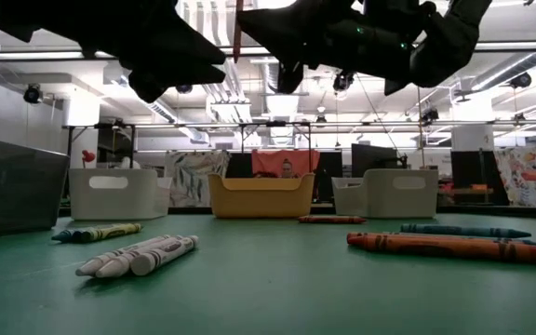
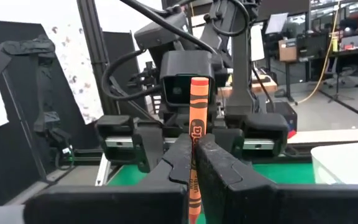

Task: Sort crayons
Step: Put the orange crayon into the black bin

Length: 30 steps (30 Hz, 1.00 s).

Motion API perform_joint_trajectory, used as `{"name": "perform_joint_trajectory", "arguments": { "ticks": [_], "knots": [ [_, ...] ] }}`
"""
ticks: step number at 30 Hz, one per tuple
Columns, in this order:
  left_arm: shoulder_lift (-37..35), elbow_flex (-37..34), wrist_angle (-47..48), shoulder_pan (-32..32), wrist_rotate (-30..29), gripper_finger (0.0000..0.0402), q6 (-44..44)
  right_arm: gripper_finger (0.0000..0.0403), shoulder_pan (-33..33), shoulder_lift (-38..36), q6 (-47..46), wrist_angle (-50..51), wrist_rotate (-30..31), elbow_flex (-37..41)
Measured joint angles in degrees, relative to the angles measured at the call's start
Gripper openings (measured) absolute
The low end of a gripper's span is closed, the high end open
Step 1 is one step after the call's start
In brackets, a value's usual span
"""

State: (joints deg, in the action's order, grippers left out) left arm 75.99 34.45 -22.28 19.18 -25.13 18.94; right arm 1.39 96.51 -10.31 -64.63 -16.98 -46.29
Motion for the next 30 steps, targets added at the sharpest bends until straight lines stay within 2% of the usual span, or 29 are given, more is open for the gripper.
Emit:
{"name": "perform_joint_trajectory", "arguments": {
  "ticks": [5, 21, 30],
  "knots": [
    [-0.07, -0.02, -1.16, -0.05, -3.93, 0.0142, -1.18, 0.0009, -0.31, -0.17, 2.96, 1.21, 0.01, -0.06],
    [-0.10, 1.37, -5.38, -1.01, -4.38, 0.0142, -6.86, 0.0009, -0.91, 0.00, 8.23, 3.07, 0.14, -1.06],
    [2.78, 1.41, -12.61, -1.44, -4.44, 0.0130, -12.30, 0.0009, -1.01, 0.00, 9.34, 3.07, 0.49, -1.35]
  ]
}}
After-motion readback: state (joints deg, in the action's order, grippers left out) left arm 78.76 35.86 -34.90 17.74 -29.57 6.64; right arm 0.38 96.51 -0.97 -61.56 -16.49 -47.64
